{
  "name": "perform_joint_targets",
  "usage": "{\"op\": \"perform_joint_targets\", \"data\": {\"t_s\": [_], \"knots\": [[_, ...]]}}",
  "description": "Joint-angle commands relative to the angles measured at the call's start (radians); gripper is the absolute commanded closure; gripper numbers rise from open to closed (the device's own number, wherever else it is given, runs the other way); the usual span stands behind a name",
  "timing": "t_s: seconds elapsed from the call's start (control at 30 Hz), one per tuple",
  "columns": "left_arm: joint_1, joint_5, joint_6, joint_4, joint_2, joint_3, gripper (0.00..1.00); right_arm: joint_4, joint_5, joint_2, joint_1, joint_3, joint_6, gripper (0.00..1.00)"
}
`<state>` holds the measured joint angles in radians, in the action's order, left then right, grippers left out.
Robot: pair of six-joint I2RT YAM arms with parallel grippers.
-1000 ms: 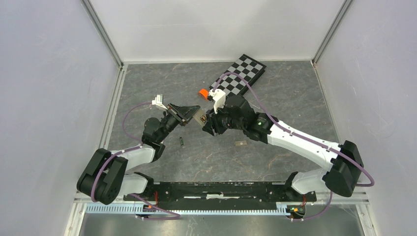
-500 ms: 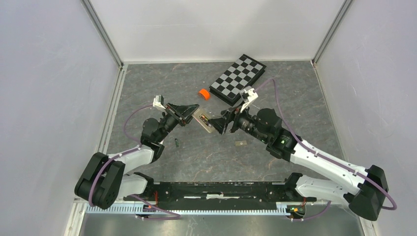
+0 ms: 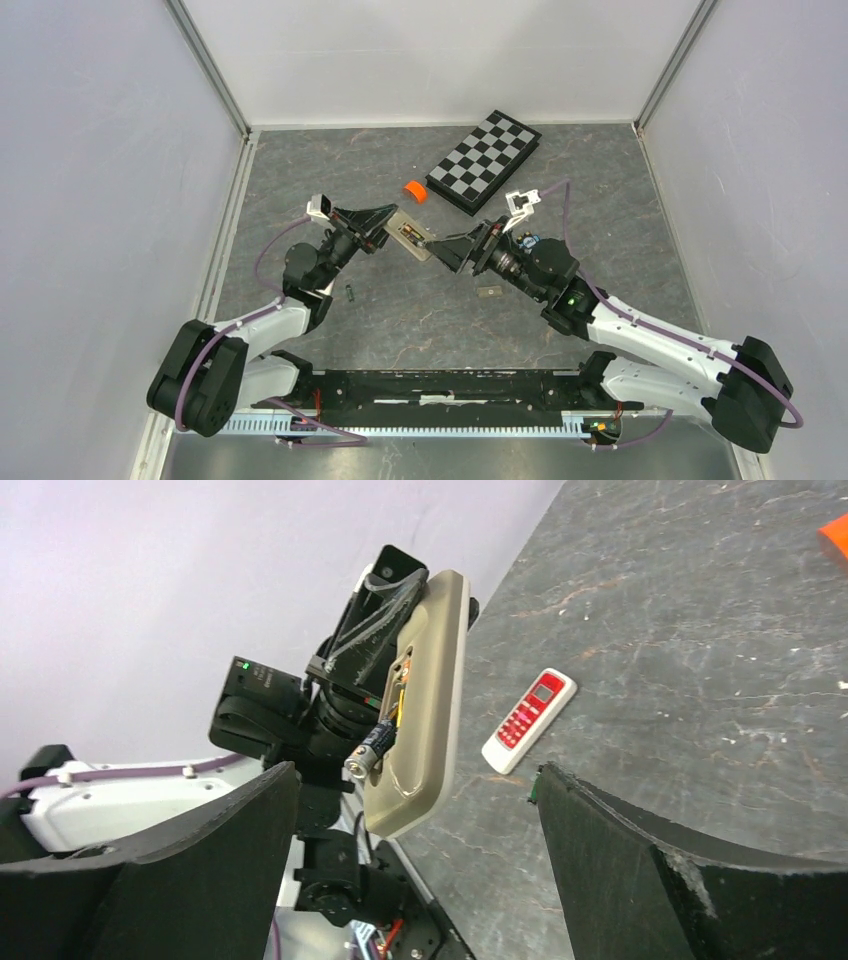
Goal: Load the batteries into the remote control
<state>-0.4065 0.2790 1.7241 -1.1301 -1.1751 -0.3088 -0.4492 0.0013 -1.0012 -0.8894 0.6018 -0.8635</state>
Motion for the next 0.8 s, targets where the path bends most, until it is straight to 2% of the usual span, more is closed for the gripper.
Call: {"op": "perform_joint_targets", "data": {"t_s": [0.0,0.27,0.37,0.57,0.67,0.77], "knots": [[-0.005,-0.022,0.088,-0.075,0.023,-0.027,0.98,-0.079,0.002,-0.008,0.005,0.003,-0.094,0.09],[-0.005,-0.034,0.08,-0.073,0.025,-0.021,0.98,-0.092,-0.032,-0.076,0.012,0.04,-0.116,0.22],[-0.005,-0.028,0.074,-0.07,0.021,-0.025,0.98,-0.073,-0.047,-0.098,0.02,0.06,-0.123,0.31],[-0.006,-0.026,0.068,-0.073,0.015,-0.024,0.98,-0.03,-0.062,-0.131,0.03,0.091,-0.126,0.37],[-0.008,-0.028,0.066,-0.072,0.012,-0.024,0.98,-0.02,-0.067,-0.126,0.033,0.086,-0.122,0.37],[-0.006,-0.03,0.065,-0.074,0.009,-0.025,0.98,-0.086,-0.065,-0.089,0.033,0.039,-0.089,0.29]]}}
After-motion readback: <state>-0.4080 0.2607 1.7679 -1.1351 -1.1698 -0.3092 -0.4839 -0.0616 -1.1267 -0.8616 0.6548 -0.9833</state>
